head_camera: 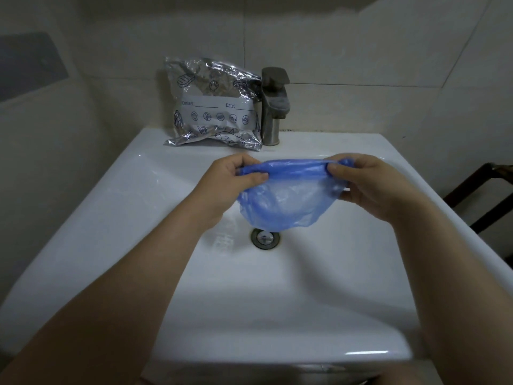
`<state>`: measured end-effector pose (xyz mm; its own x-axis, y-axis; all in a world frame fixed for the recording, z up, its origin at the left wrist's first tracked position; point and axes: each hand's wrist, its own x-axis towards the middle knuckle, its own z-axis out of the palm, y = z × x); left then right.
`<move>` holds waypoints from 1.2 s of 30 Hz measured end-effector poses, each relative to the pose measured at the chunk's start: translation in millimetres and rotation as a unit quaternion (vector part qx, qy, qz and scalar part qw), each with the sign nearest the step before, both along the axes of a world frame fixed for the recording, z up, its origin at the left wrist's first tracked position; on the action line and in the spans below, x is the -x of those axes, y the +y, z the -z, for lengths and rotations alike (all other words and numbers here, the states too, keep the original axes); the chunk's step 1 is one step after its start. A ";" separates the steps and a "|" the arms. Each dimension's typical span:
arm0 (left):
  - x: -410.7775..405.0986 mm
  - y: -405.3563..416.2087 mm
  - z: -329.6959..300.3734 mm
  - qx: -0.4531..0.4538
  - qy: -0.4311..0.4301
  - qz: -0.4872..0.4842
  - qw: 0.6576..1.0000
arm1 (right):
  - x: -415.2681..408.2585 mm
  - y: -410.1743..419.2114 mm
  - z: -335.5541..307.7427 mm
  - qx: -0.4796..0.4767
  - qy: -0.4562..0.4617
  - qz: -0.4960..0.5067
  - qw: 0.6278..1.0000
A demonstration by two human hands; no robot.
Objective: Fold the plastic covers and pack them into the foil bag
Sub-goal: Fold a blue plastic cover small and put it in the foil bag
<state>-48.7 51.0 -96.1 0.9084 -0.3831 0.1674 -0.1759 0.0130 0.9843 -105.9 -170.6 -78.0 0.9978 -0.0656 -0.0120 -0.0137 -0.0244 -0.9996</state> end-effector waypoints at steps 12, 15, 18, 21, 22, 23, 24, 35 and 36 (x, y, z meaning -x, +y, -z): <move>1.0 -1.7 0.5 0.058 0.020 0.046 0.997 | -8.6 20.1 3.3 0.116 -0.044 0.108 0.986; -0.1 -2.8 5.4 0.055 0.042 0.012 0.998 | -9.8 24.0 8.9 0.255 -0.070 0.102 0.959; -3.5 -4.7 12.0 0.029 0.043 -0.020 0.998 | -9.8 22.5 10.1 0.325 -0.085 0.091 0.938; -5.4 -4.9 11.5 0.039 0.029 -0.021 0.999 | -9.2 19.6 6.4 0.338 -0.111 0.098 0.929; -5.7 -4.7 10.9 0.034 0.019 -0.023 0.999 | -9.2 18.7 5.3 0.337 -0.120 0.103 0.928; -5.7 -4.5 10.9 0.018 0.005 -0.029 0.999 | -9.4 18.0 4.8 0.337 -0.125 0.104 0.928; -6.0 -4.4 11.6 -0.011 -0.016 -0.040 0.999 | -9.5 17.8 4.6 0.339 -0.127 0.101 0.927; -12.7 2.3 13.5 -0.266 -0.188 -0.069 0.943 | -7.5 10.6 6.8 0.159 -0.049 0.040 0.985; -10.7 2.2 13.0 -0.249 -0.167 -0.063 0.952 | -8.2 10.2 6.9 0.142 -0.049 0.043 0.988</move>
